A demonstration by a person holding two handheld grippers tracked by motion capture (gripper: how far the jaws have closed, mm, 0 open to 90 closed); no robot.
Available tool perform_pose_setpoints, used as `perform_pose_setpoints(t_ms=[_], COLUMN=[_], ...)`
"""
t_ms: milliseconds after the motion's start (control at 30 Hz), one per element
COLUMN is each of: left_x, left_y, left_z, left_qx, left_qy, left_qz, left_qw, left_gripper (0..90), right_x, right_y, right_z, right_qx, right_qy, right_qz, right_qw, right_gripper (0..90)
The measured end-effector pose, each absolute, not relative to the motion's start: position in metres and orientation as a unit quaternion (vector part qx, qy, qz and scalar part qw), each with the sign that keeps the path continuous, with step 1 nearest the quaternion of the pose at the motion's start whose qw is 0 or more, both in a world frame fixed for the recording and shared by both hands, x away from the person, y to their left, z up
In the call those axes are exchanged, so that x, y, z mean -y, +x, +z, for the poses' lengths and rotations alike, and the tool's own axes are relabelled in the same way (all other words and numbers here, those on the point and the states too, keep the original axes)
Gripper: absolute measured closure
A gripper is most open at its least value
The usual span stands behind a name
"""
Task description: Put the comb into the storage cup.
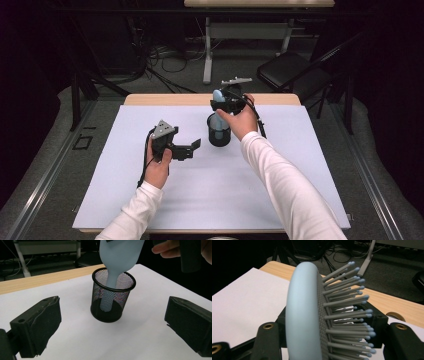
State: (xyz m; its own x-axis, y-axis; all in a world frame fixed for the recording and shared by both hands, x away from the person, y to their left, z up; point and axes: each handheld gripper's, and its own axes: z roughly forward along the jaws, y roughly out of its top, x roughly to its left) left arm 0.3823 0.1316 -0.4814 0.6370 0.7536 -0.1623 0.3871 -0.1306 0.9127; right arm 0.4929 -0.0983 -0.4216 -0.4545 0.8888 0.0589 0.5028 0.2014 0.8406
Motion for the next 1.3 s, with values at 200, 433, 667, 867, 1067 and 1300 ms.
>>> perform_pose_setpoints(t_ms=[200, 433, 667, 867, 1067, 1300], left_x=[-0.1308, -0.1310, -0.1310, -0.1308, -0.1307, -0.1305], left_y=[0.3823, 0.3825, 0.3827, 0.3830, 0.3830, 0.3832], left_z=[-0.4819, -0.4823, -0.4826, -0.4831, -0.4832, -0.4835], left_qx=[-0.389, -0.390, -0.390, -0.390, -0.390, -0.390], left_qy=[0.733, 0.733, 0.734, 0.735, 0.734, 0.734], left_qz=[0.172, 0.171, 0.171, 0.171, 0.171, 0.170], left_qw=[0.531, 0.531, 0.530, 0.529, 0.529, 0.529], left_gripper=[1.1, 1.0, 1.0, 1.1, 1.0, 1.0], right_x=[0.0977, 0.0979, 0.0968, 0.0977, 0.0986, 0.0994], right_y=[0.4926, 0.4936, 0.4936, 0.4931, 0.4932, 0.4933], right_z=[-0.4216, -0.4230, -0.4235, -0.4221, -0.4214, -0.4203], right_qx=[-0.739, -0.743, -0.744, -0.745, -0.745, -0.745], right_qy=[0.470, 0.471, 0.473, 0.472, 0.472, 0.477], right_qz=[0.425, 0.417, 0.410, 0.404, 0.404, 0.401], right_qw=[0.228, 0.228, 0.236, 0.242, 0.242, 0.238], right_gripper=[35.8, 26.7, 19.3, 14.5, 9.0, 0.0])
